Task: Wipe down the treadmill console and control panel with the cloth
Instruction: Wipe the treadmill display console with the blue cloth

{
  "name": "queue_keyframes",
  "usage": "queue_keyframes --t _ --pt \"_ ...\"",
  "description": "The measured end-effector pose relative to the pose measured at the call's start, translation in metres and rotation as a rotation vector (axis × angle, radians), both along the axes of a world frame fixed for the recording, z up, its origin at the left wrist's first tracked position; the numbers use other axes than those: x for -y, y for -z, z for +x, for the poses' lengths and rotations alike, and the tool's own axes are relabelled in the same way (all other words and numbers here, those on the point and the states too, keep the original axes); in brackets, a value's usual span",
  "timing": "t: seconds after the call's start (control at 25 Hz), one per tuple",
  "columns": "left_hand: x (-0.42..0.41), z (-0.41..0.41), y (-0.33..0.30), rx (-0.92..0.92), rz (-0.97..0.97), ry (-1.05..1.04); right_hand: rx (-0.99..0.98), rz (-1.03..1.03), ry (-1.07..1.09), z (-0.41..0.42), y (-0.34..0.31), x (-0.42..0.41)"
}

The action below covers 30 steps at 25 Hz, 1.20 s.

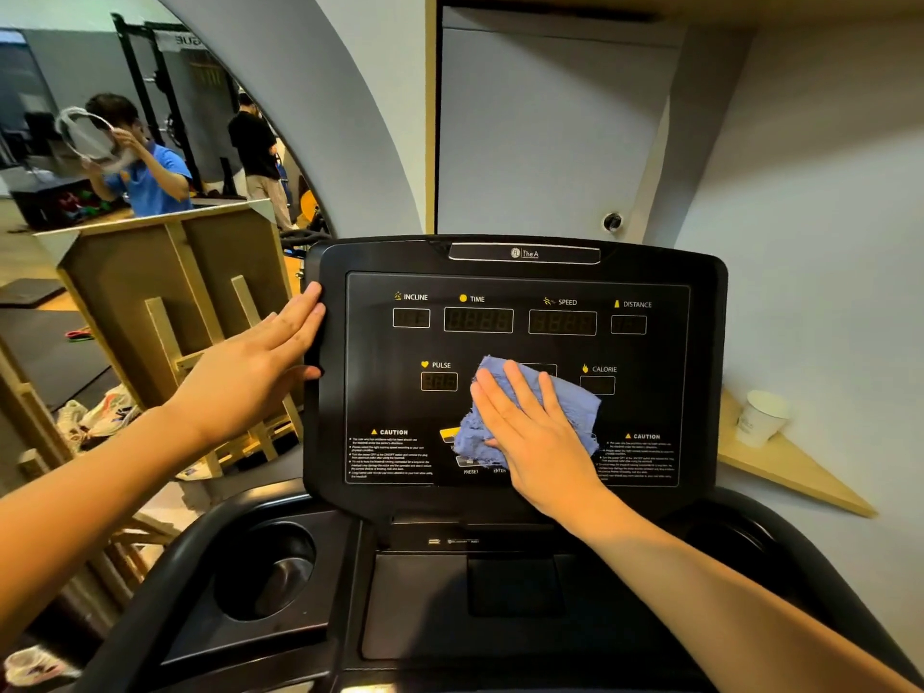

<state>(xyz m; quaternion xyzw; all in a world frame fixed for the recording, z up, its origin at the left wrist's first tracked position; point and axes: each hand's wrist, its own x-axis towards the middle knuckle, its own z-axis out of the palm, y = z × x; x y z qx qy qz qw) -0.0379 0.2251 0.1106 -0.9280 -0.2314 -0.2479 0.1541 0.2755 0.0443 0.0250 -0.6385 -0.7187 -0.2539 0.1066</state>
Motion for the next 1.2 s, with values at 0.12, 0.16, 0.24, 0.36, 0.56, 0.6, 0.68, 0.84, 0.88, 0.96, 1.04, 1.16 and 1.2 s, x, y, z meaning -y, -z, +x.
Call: queue_keyframes --t 0.12,0.16,0.24,0.36,0.56,0.6,0.68,0.84,0.88,0.96,1.04,1.16,1.2 --pt "0.0 0.0 0.0 0.001 0.002 0.006 0.034 -0.014 -0.039 -0.02 -0.005 -0.014" --pt "0.0 0.0 0.0 0.0 0.006 0.006 0.051 -0.014 -0.055 -0.028 -0.006 -0.02" --pt "0.0 -0.001 -0.001 -0.008 0.008 -0.005 0.088 -0.023 -0.088 -0.046 -0.007 -0.032" --pt "0.001 0.0 -0.002 -0.02 0.009 -0.024 0.143 -0.032 -0.13 -0.077 -0.01 -0.052" --pt "0.002 0.001 -0.002 -0.045 0.005 -0.046 0.156 -0.021 -0.143 -0.099 -0.013 -0.067" --pt "0.003 0.002 -0.002 -0.047 0.001 -0.053 0.154 -0.023 -0.145 -0.099 -0.014 -0.066" --pt "0.005 0.002 -0.003 -0.053 -0.007 -0.06 0.157 -0.017 -0.152 -0.097 -0.013 -0.066" --pt "0.014 0.004 -0.004 -0.07 -0.014 -0.092 0.145 0.0 -0.206 -0.096 -0.012 -0.066" --pt "0.016 0.005 -0.004 -0.076 -0.018 -0.105 0.13 0.009 -0.229 -0.095 -0.013 -0.064" --pt "0.02 0.006 -0.004 -0.092 -0.027 -0.119 0.085 0.034 -0.288 -0.091 -0.015 -0.062" --pt "0.022 0.005 -0.002 -0.121 -0.031 -0.118 0.024 0.034 -0.338 -0.085 -0.017 -0.058" --pt "0.032 -0.001 0.006 -0.151 -0.053 -0.113 -0.043 0.002 -0.348 -0.082 -0.023 -0.049" --pt "0.037 -0.004 0.009 -0.152 -0.057 -0.112 -0.072 -0.008 -0.341 -0.082 -0.025 -0.045"
